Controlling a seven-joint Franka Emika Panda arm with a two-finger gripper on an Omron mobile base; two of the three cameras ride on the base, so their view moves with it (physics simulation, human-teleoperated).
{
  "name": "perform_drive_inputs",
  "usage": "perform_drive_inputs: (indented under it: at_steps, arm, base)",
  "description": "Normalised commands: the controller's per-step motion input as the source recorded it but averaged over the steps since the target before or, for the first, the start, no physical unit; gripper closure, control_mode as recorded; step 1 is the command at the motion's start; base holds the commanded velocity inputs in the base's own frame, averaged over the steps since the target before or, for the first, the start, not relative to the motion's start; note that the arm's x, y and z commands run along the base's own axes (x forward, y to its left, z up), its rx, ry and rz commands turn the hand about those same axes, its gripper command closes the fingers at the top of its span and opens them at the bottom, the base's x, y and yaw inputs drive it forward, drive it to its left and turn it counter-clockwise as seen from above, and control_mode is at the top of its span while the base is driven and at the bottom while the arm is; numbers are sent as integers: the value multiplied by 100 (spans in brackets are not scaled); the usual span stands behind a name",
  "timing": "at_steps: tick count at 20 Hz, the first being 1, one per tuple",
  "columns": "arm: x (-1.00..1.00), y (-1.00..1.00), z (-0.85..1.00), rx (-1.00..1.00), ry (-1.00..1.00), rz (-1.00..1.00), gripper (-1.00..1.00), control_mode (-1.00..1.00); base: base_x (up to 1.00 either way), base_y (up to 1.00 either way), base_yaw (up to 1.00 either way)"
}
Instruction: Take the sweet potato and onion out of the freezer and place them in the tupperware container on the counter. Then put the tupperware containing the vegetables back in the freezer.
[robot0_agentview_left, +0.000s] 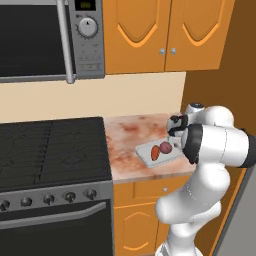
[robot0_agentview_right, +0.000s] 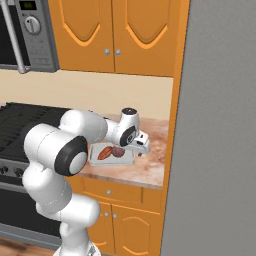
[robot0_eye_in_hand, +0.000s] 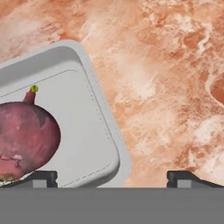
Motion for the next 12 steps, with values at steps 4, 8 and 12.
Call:
perform_drive_inputs:
  at_steps: [4,8,12]
  arm:
    - [1,-5,-35,0,0,0,-100,-100]
    - [10,-1,-26,0,0,2,-100,-100]
    - [23,0,-23,0,0,4,-100,-100]
  base:
    - [0,0,0]
    - [0,0,0]
    - [0,0,0]
